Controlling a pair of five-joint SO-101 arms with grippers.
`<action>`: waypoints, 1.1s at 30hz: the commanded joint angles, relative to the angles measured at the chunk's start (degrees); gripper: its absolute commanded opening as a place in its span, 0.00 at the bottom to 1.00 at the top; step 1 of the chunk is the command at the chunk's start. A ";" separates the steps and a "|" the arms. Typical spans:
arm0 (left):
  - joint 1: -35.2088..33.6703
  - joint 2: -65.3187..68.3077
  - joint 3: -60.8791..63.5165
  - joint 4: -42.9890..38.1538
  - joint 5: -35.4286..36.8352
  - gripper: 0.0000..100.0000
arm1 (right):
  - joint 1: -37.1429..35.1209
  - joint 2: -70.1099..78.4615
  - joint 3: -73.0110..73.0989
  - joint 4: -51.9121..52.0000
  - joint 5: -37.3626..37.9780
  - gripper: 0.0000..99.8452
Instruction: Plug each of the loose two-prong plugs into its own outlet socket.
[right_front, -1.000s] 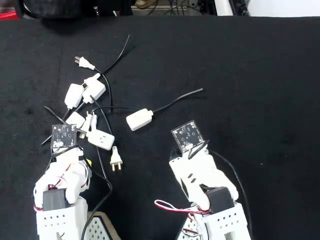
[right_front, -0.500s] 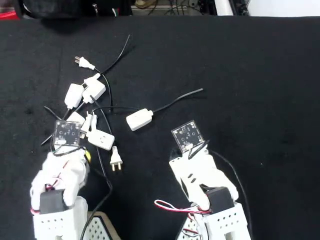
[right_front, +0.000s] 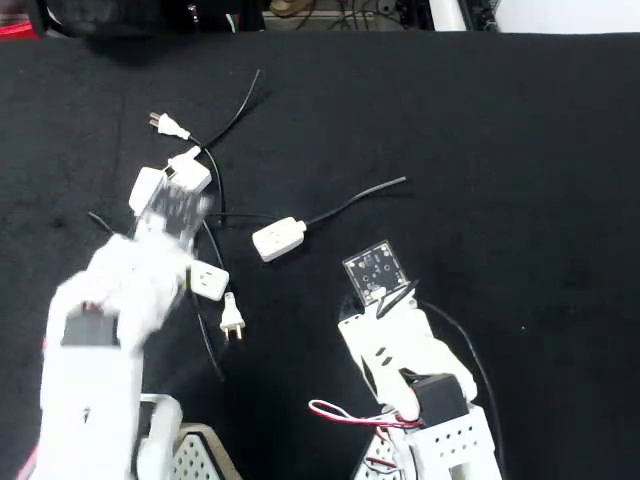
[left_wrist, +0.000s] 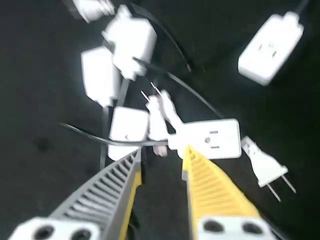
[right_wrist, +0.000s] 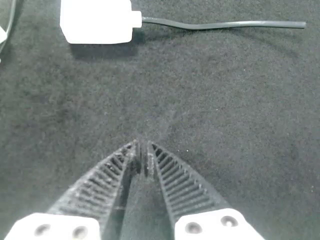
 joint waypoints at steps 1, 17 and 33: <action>0.48 13.63 -10.77 -0.79 -0.79 0.14 | 0.53 -3.38 0.04 0.35 0.00 0.02; -0.84 46.33 -23.60 6.24 20.48 0.32 | 0.70 -3.38 0.04 5.36 0.44 0.03; 5.76 30.95 -18.24 -3.08 28.48 0.31 | 2.81 -3.38 -0.04 7.12 2.29 0.02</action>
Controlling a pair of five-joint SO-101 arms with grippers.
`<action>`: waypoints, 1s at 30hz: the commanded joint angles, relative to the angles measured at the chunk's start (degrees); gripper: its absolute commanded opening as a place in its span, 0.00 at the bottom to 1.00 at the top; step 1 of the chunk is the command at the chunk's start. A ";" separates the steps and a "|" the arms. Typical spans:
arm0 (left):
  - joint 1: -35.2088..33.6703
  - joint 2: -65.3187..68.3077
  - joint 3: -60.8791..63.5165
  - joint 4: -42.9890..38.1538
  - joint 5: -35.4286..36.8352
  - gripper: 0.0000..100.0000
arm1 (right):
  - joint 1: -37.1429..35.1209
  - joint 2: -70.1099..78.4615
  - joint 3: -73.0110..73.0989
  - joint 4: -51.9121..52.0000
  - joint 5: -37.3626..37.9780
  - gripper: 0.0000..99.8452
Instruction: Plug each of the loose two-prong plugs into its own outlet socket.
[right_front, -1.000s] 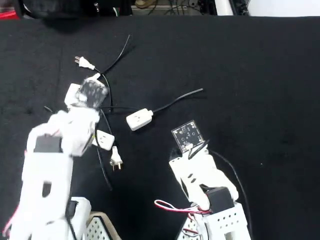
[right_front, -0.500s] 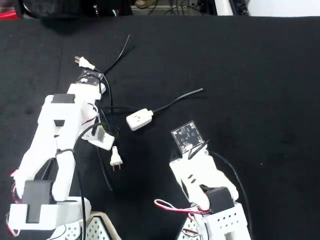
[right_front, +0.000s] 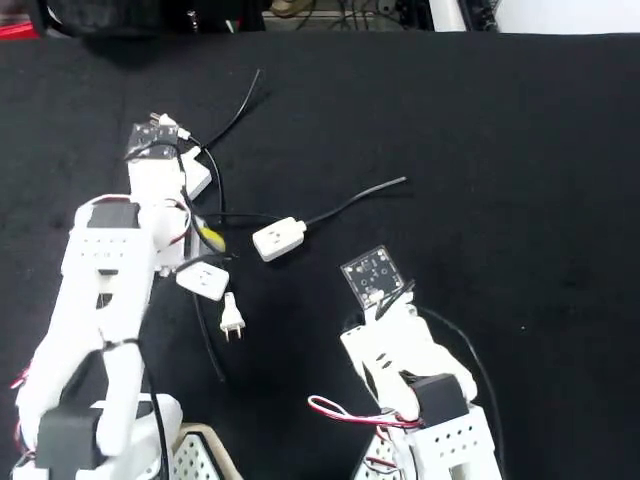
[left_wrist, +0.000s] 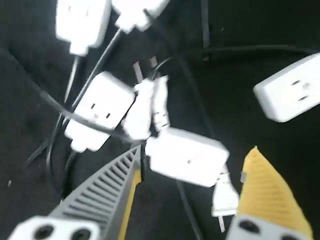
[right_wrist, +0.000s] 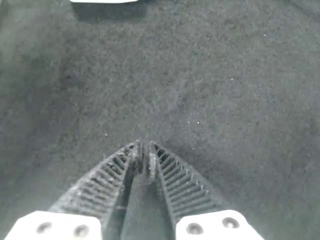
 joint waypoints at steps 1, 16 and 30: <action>5.76 -1.41 -0.13 -6.24 -0.53 0.31 | 5.10 -3.47 -0.04 0.35 5.10 0.02; 19.74 28.92 -17.71 -12.40 -26.90 0.31 | 15.56 -3.56 0.04 0.26 27.96 0.02; 19.91 34.55 -20.09 -15.65 -27.16 0.30 | 15.65 -3.56 0.04 0.26 28.04 0.03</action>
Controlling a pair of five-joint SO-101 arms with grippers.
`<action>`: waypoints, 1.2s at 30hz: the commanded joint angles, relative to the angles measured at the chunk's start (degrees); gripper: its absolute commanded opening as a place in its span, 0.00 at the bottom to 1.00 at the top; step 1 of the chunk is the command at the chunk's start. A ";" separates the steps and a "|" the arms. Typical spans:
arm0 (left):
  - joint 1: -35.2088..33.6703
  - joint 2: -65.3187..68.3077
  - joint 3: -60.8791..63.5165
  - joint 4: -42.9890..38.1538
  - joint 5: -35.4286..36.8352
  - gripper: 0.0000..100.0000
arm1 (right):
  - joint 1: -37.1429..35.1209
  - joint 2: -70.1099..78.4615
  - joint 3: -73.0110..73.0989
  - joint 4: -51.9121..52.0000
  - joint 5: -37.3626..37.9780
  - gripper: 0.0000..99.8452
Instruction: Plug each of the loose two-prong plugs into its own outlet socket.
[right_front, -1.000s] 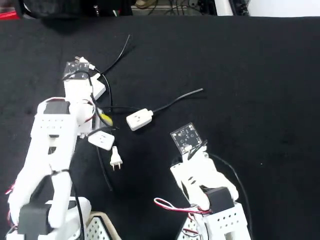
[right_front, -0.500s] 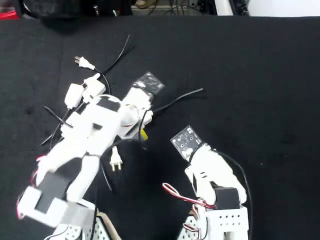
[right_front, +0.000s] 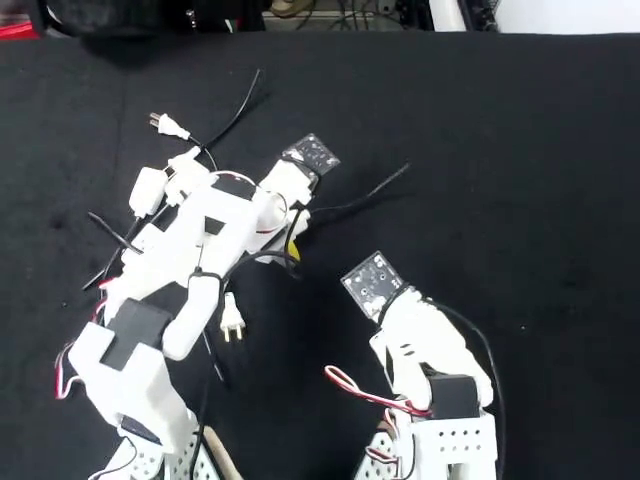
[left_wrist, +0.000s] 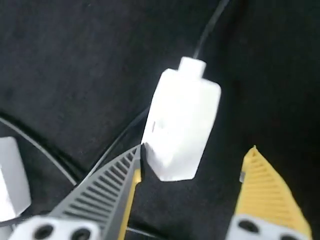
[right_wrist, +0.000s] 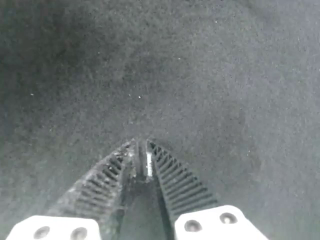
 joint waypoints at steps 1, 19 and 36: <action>0.66 0.88 -2.42 -0.88 -0.53 0.28 | 0.88 -3.56 0.04 0.26 0.53 0.03; 0.75 -5.71 -1.63 8.53 2.73 0.11 | 0.88 -3.56 0.04 0.35 0.53 0.02; 9.89 -19.96 20.09 -21.45 11.34 0.30 | 6.51 -3.56 -1.71 0.26 0.18 0.02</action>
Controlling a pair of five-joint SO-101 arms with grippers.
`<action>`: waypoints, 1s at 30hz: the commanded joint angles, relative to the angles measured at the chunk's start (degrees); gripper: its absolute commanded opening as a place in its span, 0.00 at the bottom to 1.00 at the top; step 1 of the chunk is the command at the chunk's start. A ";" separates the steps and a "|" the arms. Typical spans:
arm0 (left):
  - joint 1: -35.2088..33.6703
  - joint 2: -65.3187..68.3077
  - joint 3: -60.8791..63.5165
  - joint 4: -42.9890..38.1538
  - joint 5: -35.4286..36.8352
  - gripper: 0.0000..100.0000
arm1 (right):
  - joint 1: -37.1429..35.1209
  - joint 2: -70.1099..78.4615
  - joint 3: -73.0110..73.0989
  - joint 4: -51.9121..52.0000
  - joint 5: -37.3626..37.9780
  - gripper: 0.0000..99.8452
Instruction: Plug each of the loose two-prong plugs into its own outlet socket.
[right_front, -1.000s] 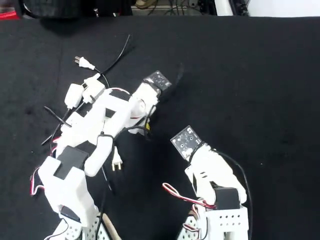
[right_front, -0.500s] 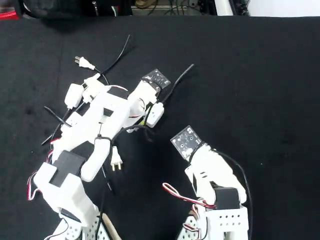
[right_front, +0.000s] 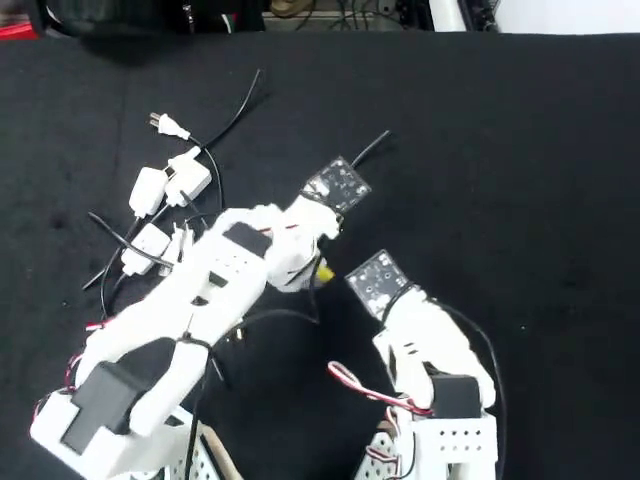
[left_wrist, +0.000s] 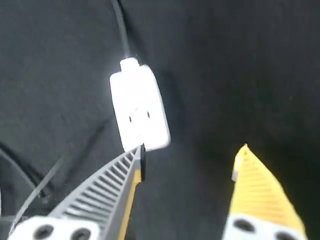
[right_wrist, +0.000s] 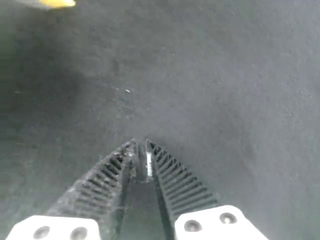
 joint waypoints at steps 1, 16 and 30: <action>-0.66 2.46 -0.75 -8.79 2.73 0.30 | 3.78 -3.56 -1.71 0.09 0.18 0.02; -4.44 29.98 -28.88 8.09 3.69 0.20 | 3.78 -3.56 -1.45 -0.09 0.35 0.02; -3.21 21.36 -28.44 20.66 3.69 0.08 | 3.78 -3.56 -1.45 -0.18 0.44 0.02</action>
